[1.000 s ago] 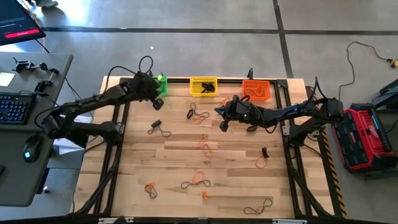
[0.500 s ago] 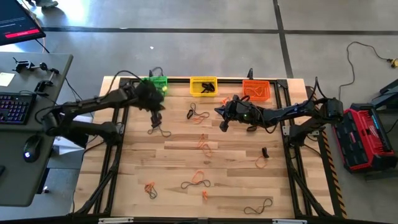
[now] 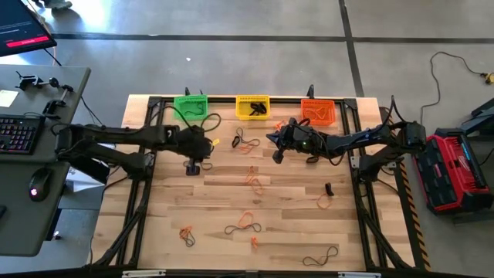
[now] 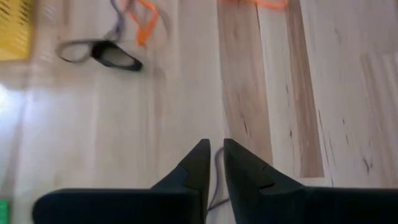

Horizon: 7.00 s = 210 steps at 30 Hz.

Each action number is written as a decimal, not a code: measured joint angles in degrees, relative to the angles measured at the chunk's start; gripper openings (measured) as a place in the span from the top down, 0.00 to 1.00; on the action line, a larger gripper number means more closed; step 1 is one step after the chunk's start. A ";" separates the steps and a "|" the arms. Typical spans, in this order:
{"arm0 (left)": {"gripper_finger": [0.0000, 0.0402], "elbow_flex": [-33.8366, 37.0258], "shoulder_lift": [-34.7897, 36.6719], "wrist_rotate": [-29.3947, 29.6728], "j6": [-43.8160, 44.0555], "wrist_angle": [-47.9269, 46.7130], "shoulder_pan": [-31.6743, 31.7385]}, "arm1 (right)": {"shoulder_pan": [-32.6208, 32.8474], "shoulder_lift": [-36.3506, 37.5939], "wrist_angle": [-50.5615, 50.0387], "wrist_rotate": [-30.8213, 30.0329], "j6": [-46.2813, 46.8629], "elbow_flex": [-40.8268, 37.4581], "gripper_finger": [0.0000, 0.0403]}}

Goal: Sort rubber bands into baskets
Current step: Put the purple rubber band into the green bin, then put the orange rubber band into the orange bin

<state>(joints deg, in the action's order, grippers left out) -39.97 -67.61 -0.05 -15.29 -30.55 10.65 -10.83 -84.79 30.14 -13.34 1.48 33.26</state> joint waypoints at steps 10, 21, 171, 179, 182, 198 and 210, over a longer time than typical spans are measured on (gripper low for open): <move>0.74 0.00 -12.51 0.88 1.69 1.38 -1.00 | 0.00 0.00 -0.08 -0.02 0.00 0.00 1.00; 0.72 -0.18 -20.09 4.49 2.76 2.38 -1.00 | 0.00 0.00 -0.08 -0.02 -0.07 0.00 1.00; 0.94 -26.01 -33.49 6.60 2.67 -11.54 45.88 | -0.04 -0.02 0.34 -0.02 -1.95 0.02 1.00; 0.81 -25.99 -33.47 10.00 2.64 -11.23 45.14 | -0.04 -0.01 0.32 -0.02 -1.75 0.02 1.00; 0.77 -25.99 -33.47 12.00 2.99 -10.93 44.80 | -0.07 0.00 0.34 -0.02 -1.75 0.02 1.00; 0.71 -22.53 -26.31 9.30 4.15 -1.55 40.67 | -0.04 -0.02 0.09 -0.02 -1.46 0.02 1.00; 0.71 -6.95 -12.78 7.82 3.63 19.09 30.33 | -0.04 0.00 -0.52 -0.02 -1.31 0.02 1.00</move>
<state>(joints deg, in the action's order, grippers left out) -46.91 -80.40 7.77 -11.66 -11.46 40.99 -10.87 -84.79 29.62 -13.37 0.16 33.28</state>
